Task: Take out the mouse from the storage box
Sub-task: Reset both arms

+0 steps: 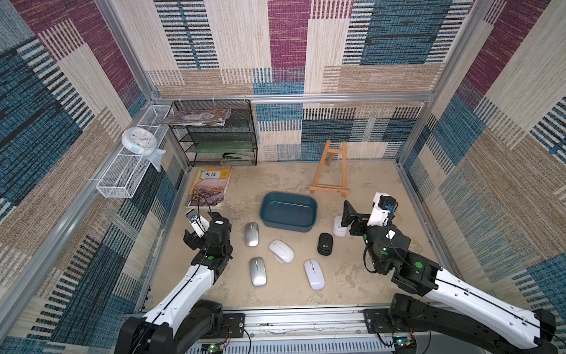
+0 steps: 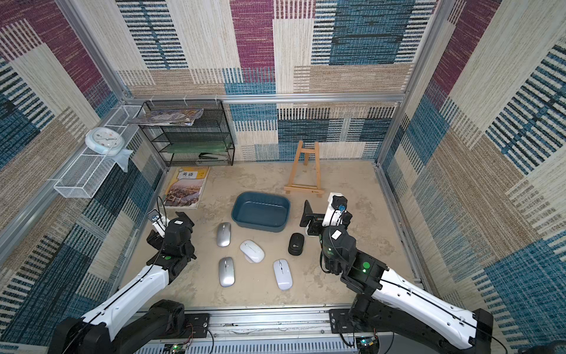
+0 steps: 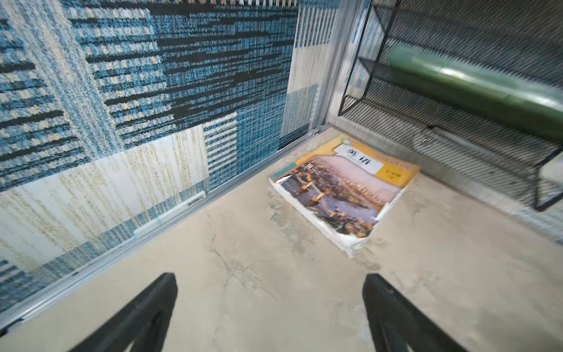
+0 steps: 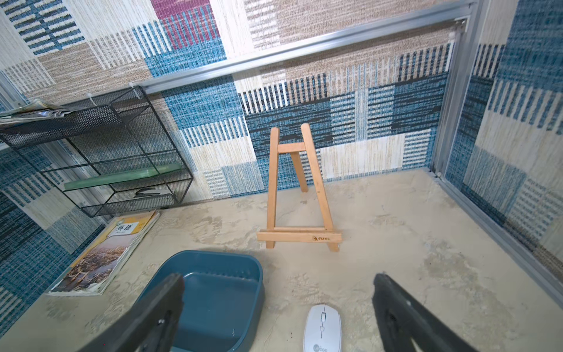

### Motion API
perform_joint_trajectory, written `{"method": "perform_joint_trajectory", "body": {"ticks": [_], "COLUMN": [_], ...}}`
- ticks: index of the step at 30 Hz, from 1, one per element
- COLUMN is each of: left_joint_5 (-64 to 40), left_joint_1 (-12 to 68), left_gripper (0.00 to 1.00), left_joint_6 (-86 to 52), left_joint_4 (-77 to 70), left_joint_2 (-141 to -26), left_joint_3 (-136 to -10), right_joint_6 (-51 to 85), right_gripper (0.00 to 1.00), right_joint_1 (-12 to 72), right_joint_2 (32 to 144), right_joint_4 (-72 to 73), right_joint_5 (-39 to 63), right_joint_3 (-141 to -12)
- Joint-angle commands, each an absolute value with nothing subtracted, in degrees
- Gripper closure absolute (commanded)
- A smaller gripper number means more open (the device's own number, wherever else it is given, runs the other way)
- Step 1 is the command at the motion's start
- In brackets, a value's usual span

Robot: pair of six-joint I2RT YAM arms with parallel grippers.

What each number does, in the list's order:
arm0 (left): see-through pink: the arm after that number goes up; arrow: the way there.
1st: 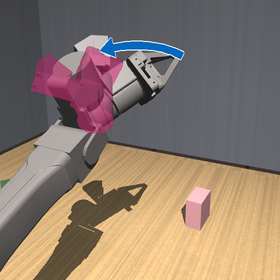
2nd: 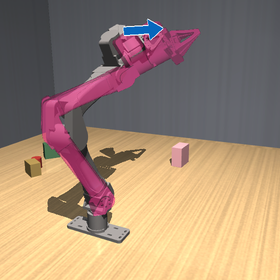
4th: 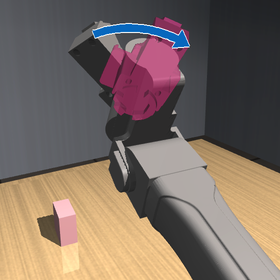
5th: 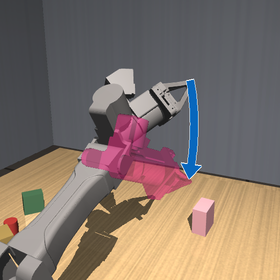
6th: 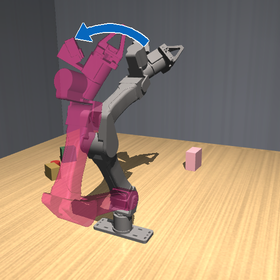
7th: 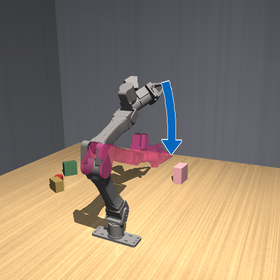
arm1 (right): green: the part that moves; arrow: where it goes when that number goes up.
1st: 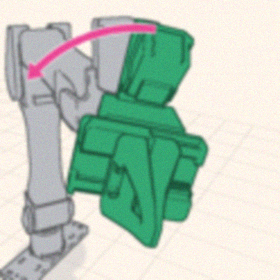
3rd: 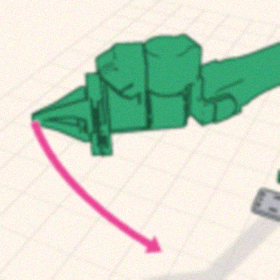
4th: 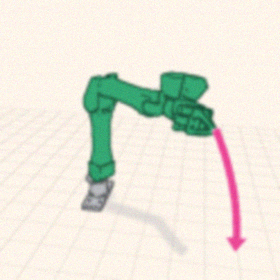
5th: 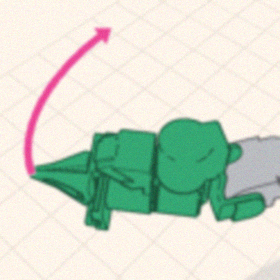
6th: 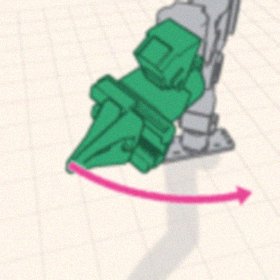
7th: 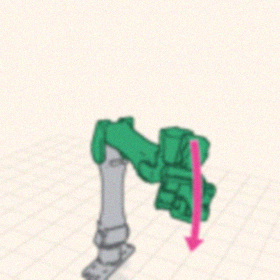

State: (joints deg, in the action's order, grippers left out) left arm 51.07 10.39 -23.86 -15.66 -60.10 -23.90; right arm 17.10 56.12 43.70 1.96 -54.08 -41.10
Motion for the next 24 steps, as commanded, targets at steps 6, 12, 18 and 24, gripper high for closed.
{"method": "perform_joint_trajectory", "body": {"ticks": [6, 12, 18, 24], "left_joint_5": [34.74, 24.84, 23.69, 21.97], "left_joint_1": [6.77, 5.4, 4.66, 3.01], "left_gripper": [0.01, 0.01, 0.01, 0.01], "left_joint_6": [-3.29, -1.86, -2.2, -3.0], "left_joint_4": [-42.29, -49.1, -50.99, -53.61], "left_joint_2": [-76.78, -79.64, -83.66, -88.97], "left_joint_3": [-20.66, -19.15, -20.07, -21.17], "right_joint_6": [-0.39, -2.69, -5.86, -5.0], "right_gripper": [0.01, 0.01, 0.01, 0.01], "right_joint_1": [51.26, 41.24, 31.6, 21.49], "right_joint_2": [44.31, 48.36, 56.92, 66.66], "right_joint_4": [14.5, 20.06, 27.89, 36.69], "right_joint_5": [-57.95, -52.86, -50.91, -46.53], "right_joint_3": [-37.61, -35.99, -33.48, -30.12]}}
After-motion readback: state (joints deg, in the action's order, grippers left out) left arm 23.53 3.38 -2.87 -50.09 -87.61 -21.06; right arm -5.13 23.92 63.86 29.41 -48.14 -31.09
